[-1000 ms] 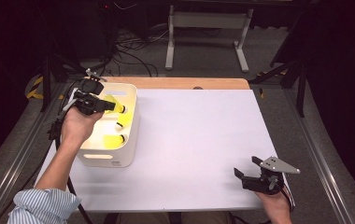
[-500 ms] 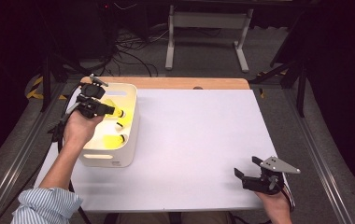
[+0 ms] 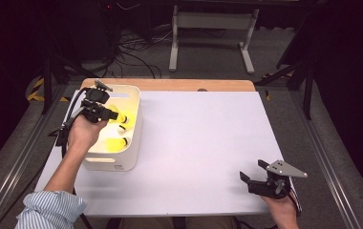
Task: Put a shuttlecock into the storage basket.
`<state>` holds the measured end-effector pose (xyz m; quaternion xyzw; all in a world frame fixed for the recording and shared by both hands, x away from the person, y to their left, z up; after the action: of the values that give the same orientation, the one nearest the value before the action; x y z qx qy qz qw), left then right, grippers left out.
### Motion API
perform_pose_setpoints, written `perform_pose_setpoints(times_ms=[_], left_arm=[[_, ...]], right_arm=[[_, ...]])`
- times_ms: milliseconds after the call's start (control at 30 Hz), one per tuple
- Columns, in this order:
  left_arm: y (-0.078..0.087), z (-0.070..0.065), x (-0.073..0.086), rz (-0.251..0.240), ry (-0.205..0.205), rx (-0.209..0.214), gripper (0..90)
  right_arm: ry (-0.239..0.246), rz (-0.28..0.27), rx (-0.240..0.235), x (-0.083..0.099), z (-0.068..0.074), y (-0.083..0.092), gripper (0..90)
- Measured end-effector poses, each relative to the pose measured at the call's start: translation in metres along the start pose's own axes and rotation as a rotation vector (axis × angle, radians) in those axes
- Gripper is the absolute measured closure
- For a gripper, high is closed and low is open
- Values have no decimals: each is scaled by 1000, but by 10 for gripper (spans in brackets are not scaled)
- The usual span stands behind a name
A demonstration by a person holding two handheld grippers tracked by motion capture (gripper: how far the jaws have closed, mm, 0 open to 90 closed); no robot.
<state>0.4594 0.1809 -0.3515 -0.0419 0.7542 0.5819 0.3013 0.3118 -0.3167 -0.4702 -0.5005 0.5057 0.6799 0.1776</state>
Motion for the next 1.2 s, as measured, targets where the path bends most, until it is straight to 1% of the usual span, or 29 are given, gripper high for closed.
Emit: perform_pose_setpoints(times_ms=[167,433,600,633,700,733,767,800,867,900,967,1000,1033,1133,1167,1200], left_arm=[[-5,2,1,13,8,-4,896],[-11,2,2,36,-3,-19,894],[-17,4,2,52,5,-24,894],[-19,3,3,54,12,-23,893],[-20,5,3,60,1,-25,884],[-20,5,3,51,11,-22,873],[-20,6,2,36,20,-15,849],[-19,6,2,32,22,-9,817],[-18,6,2,33,16,-10,765],[-17,5,2,27,18,-14,765],[-16,5,2,21,21,-18,723],[-16,5,2,21,15,-20,708],[-15,4,2,19,20,-19,685],[-14,4,2,12,14,-32,607],[-13,4,2,8,10,-38,567],[-13,4,2,8,10,-38,556]], right_arm=[[-4,-4,1,0,-1,1,145],[-3,-3,1,0,-1,1,146],[-9,-5,3,0,-2,2,145],[-9,-5,3,0,-2,2,145],[-7,-2,3,0,-2,1,145],[-6,-2,3,0,-2,1,145],[-5,-3,3,0,-2,1,145],[-6,-5,3,0,-2,1,145],[-9,-4,4,0,-2,1,145],[-10,-4,4,0,-3,1,145],[-10,-6,3,0,-3,2,145],[-9,-6,3,0,-2,2,145],[-6,-6,2,0,-2,1,146],[-6,-5,2,0,-2,1,146],[-7,-4,3,0,-2,1,146],[-7,-4,3,0,-2,1,146]])
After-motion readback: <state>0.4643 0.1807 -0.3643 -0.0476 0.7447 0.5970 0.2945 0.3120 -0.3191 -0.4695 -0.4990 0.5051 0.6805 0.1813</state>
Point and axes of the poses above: each handheld gripper's, and its own axes: y roughly backward along the jaws, x roughly out of its underside, z roughly to its left, the point moved 3 cm from there along -y, roughly forward along the jaws, and after that the axes turned 1 degree about y, right-handed, at the moved point
